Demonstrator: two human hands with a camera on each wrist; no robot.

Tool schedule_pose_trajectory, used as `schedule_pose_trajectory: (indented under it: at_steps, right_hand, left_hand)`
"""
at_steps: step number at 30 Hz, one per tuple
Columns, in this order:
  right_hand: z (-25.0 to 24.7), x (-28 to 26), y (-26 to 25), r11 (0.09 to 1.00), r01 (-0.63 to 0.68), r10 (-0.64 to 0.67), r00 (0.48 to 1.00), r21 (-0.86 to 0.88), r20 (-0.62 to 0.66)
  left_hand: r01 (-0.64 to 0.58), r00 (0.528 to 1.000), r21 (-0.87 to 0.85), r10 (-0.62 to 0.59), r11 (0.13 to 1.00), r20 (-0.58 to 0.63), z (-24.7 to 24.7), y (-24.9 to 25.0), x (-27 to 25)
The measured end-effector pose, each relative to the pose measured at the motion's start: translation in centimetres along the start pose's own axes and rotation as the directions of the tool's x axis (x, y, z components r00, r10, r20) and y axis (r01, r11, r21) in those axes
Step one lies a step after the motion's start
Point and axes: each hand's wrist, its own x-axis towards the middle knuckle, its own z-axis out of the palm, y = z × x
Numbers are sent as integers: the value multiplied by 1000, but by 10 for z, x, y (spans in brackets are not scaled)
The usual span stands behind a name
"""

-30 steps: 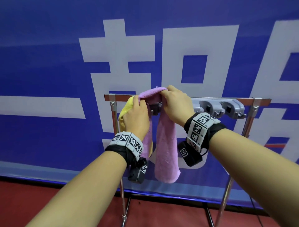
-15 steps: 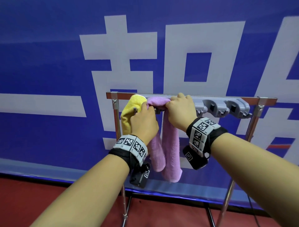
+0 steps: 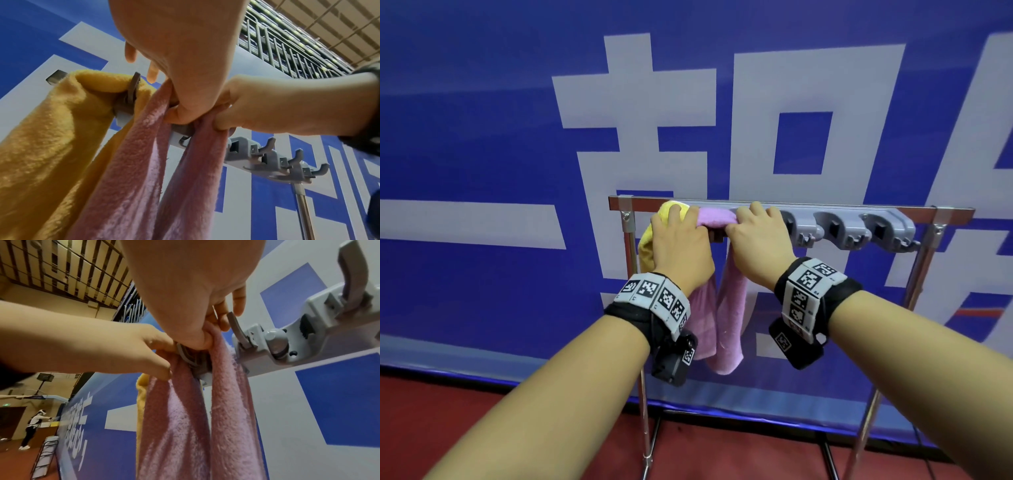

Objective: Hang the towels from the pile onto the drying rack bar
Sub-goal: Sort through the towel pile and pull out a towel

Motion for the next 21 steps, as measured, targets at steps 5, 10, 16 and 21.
schedule_pose_trajectory:
  at_steps: [5, 10, 16, 21]
  right_hand:
    - [-4, 8, 3, 998, -54, 55, 994, -13, 91]
    - [-5, 20, 6, 999, -42, 44, 991, -22, 126]
    - [2, 12, 5, 997, 40, -35, 997, -69, 67]
    - [2, 10, 6, 988, 142, -139, 989, -56, 45]
  left_hand:
    - [29, 998, -6, -29, 1000, 61, 7, 1, 15]
    - [54, 992, -31, -50, 998, 115, 9, -6, 29]
    - [-13, 994, -42, 17, 999, 105, 13, -7, 16]
    - [-38, 990, -93, 50, 995, 131, 6, -14, 9]
